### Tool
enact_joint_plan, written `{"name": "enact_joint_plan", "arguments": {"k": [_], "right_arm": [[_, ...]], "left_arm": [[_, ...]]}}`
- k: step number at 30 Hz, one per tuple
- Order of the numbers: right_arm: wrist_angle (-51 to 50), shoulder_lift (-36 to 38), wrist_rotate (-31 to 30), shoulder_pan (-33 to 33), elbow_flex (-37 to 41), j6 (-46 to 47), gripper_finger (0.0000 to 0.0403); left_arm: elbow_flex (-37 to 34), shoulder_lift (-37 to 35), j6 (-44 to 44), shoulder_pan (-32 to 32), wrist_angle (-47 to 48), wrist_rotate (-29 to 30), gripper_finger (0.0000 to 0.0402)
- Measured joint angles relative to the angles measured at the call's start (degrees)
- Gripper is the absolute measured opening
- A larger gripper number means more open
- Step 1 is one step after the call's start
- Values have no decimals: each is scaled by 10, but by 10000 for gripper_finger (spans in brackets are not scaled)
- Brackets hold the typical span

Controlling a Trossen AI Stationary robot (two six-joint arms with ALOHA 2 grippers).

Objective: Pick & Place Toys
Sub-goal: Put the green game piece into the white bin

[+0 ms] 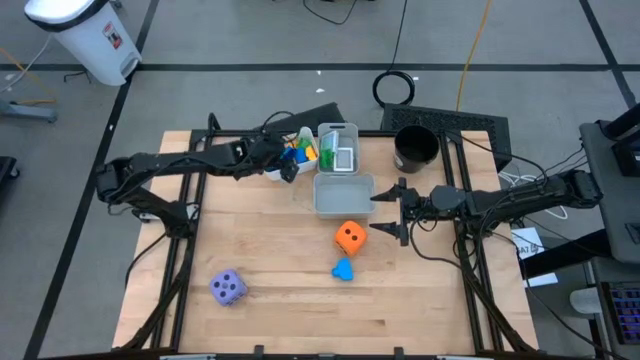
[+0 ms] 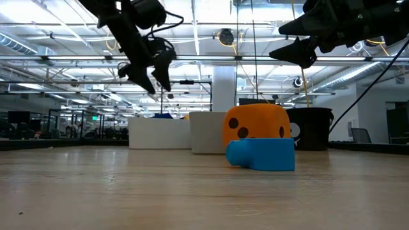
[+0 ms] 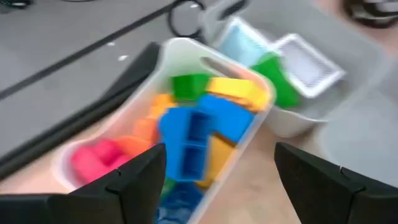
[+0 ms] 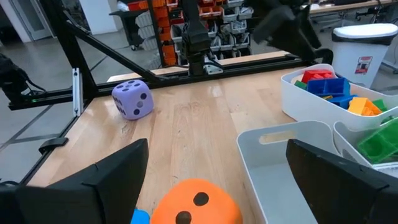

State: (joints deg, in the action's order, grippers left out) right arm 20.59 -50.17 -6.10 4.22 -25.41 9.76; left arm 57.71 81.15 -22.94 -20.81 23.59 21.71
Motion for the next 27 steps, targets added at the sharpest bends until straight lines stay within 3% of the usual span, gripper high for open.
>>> {"name": "enact_joint_plan", "arguments": {"k": [3, 7, 10, 13, 18, 23, 27], "right_arm": [[1, 0, -33, 0, 0, -7, 357], [-7, 0, -117, 0, 0, 6, 357], [10, -13, -111, -17, 0, 30, 357], [-7, -42, -52, -62, -36, 64, 357], [-127, -137, 71, -153, -170, 84, 357], [-229, -268, 187, -244, -315, 53, 356], [-241, -370, 261, -298, -386, 50, 342]], "left_arm": [[0, -6, 2, 30, -3, -8, 305], [0, -6, 41, 82, -42, 27, 301], [-4, -6, 75, 116, -112, 51, 302], [-29, -7, 130, 140, -217, 41, 305], [-68, -20, 199, 152, -332, -7, 308], [-77, -18, 216, 140, -337, -9, 308], [-76, -18, 207, 133, -324, -8, 308]]}}
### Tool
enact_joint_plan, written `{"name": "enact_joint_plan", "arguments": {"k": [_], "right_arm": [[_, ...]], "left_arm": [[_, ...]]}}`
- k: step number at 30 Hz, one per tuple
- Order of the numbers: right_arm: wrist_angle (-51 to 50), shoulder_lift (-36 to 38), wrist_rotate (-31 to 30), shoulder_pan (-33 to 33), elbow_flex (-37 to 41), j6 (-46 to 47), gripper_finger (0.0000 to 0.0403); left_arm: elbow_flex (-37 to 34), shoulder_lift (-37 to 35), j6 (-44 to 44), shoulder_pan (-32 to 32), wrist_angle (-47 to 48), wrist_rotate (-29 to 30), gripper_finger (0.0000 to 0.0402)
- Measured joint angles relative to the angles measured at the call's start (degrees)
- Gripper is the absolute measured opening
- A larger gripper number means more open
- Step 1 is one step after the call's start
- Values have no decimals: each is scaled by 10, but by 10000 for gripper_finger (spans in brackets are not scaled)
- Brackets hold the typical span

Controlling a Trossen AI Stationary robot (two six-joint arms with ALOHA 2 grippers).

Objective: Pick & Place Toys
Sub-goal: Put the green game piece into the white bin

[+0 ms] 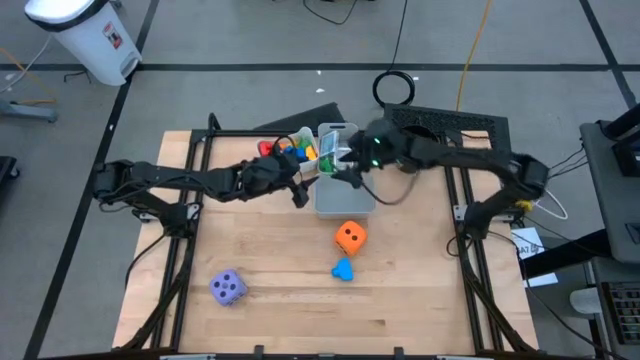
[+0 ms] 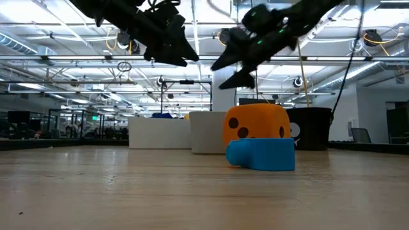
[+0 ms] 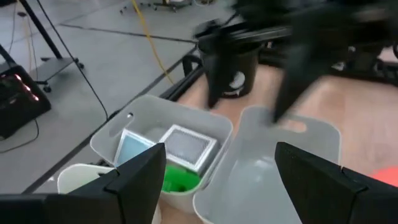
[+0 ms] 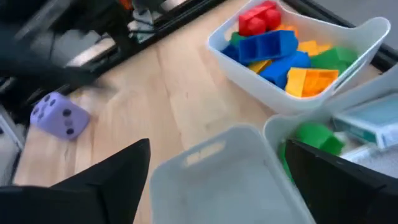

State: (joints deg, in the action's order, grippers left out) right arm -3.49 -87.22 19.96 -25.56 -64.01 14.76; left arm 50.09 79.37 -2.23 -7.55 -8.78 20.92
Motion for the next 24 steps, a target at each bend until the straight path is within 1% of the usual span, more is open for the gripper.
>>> {"name": "enact_joint_plan", "arguments": {"k": [3, 4, 7, 12, 17, 24], "right_arm": [[3, -65, 41, -30, -37, 25, 324], [3, -84, 45, -38, -46, 34, 318], [2, -130, 41, -50, -62, 43, 305], [10, -185, 43, -62, -74, 52, 290], [24, -217, 40, -65, -75, 55, 280], [45, -222, 41, -64, -75, 52, 268]], "left_arm": [[0, 0, -9, 1, 22, -1, 308], [0, 0, -14, 2, 30, -1, 308], [0, 0, -20, 2, 35, -5, 308], [0, 0, -20, 2, 29, -28, 308], [0, 0, -13, 2, 28, -31, 308], [0, 0, -15, 2, 25, -31, 308]]}}
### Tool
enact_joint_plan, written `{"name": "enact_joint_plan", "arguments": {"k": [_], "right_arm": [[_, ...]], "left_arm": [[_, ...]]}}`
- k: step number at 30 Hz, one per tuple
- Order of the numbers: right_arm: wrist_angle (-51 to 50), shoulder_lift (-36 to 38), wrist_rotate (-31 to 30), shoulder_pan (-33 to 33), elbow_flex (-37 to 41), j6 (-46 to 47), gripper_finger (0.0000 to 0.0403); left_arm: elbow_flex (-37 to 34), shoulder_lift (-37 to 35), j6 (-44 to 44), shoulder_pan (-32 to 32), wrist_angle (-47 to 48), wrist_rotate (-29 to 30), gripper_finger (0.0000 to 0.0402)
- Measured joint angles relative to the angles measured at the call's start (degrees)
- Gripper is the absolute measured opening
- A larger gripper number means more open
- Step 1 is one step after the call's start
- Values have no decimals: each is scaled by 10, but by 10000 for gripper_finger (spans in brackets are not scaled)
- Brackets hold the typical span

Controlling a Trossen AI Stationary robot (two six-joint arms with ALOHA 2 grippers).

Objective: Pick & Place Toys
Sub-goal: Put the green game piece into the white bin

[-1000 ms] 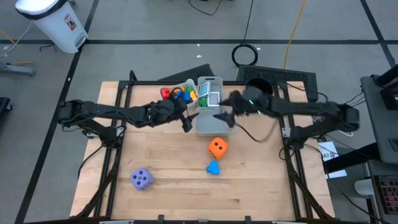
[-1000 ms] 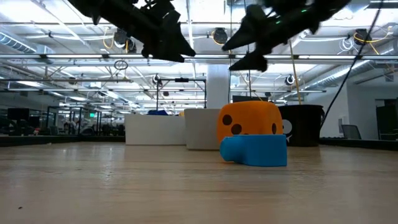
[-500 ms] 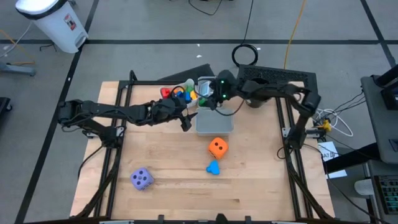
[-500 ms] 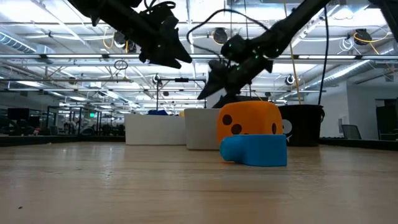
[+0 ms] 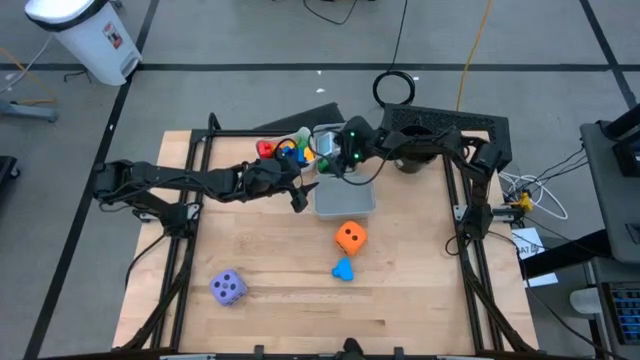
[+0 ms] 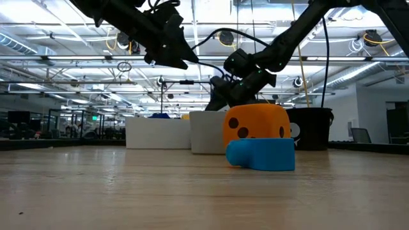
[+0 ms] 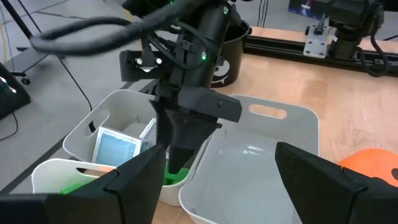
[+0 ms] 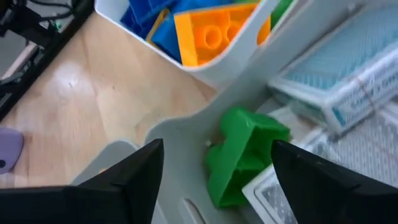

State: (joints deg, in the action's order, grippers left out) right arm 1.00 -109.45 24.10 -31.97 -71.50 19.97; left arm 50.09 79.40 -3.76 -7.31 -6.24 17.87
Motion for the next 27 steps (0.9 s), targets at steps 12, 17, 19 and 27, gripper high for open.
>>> {"name": "enact_joint_plan", "arguments": {"k": [12, 17, 19, 27], "right_arm": [[-6, 0, -4, 2, -13, -18, 235], [-6, 0, -46, 2, -13, -42, 218], [-6, 0, -45, 4, -13, -43, 211], [12, -17, -67, 28, -14, -68, 193]], "left_arm": [[0, 0, -2, 0, -11, 0, 308], [0, 0, -2, 0, -14, 0, 308], [0, 0, -2, 0, -14, 0, 308], [0, 0, -4, 0, -14, 0, 308]]}}
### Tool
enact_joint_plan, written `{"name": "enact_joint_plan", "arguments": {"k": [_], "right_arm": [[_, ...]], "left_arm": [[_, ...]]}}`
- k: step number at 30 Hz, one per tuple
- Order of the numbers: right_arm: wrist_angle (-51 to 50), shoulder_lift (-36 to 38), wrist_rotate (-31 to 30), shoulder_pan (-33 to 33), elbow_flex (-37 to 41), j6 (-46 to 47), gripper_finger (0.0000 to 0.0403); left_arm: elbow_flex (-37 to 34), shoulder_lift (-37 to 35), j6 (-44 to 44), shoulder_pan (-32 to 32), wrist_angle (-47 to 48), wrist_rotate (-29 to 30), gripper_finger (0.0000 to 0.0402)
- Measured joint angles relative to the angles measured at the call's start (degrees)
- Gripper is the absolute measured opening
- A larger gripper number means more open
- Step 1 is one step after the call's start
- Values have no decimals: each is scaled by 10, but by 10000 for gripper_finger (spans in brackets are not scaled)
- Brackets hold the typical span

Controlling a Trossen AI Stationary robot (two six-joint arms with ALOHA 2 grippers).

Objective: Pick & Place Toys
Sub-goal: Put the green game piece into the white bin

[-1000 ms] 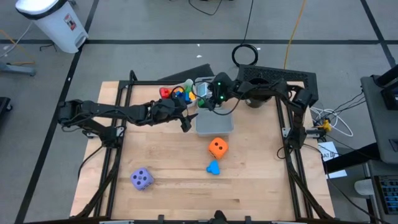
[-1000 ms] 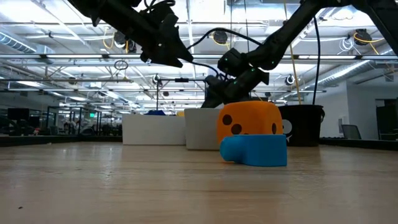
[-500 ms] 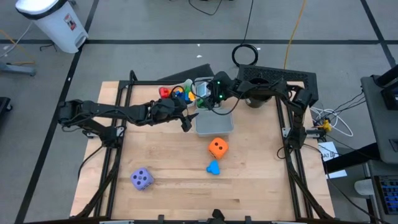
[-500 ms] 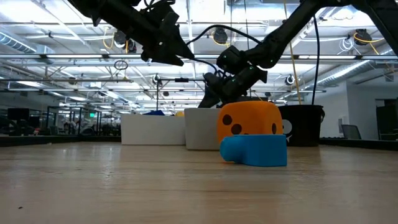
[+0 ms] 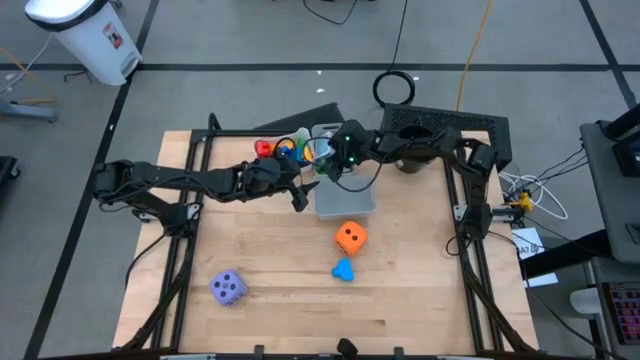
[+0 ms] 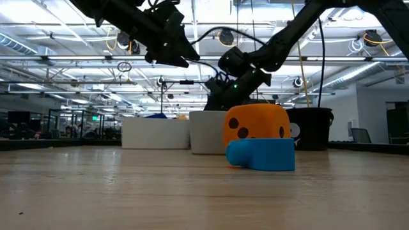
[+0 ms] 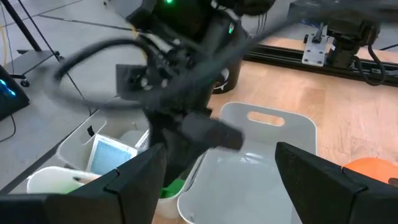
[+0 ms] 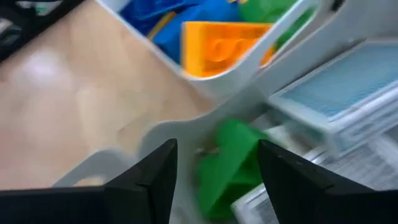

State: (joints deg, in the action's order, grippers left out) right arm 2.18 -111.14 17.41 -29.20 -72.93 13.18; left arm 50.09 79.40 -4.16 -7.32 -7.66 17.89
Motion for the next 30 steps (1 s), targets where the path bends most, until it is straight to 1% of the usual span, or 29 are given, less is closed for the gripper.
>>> {"name": "enact_joint_plan", "arguments": {"k": [3, 9, 13, 18, 22, 26, 28, 30], "right_arm": [[6, -16, -14, 2, 1, 9, 187], [15, -33, -14, -1, -1, 7, 172], [20, -35, -12, -1, -1, 5, 154], [21, -36, -11, 1, 0, -15, 113], [32, -37, -4, 5, 1, -24, 66], [41, -37, 17, 4, 1, -24, 14], [33, -29, 24, 4, 2, -23, 4], [24, -19, 24, 4, 4, -20, 9]], "left_arm": [[0, 0, 0, 0, 0, 0, 308], [0, 0, -5, 0, 0, 0, 308], [0, 0, -5, 0, 1, 0, 308], [0, 0, -6, 0, 1, 0, 308], [0, 0, -6, 0, 1, 0, 308], [0, 0, -6, 0, 1, 0, 308], [0, 0, -6, 0, 1, 0, 308], [0, 0, -6, 0, 1, 0, 308]]}}
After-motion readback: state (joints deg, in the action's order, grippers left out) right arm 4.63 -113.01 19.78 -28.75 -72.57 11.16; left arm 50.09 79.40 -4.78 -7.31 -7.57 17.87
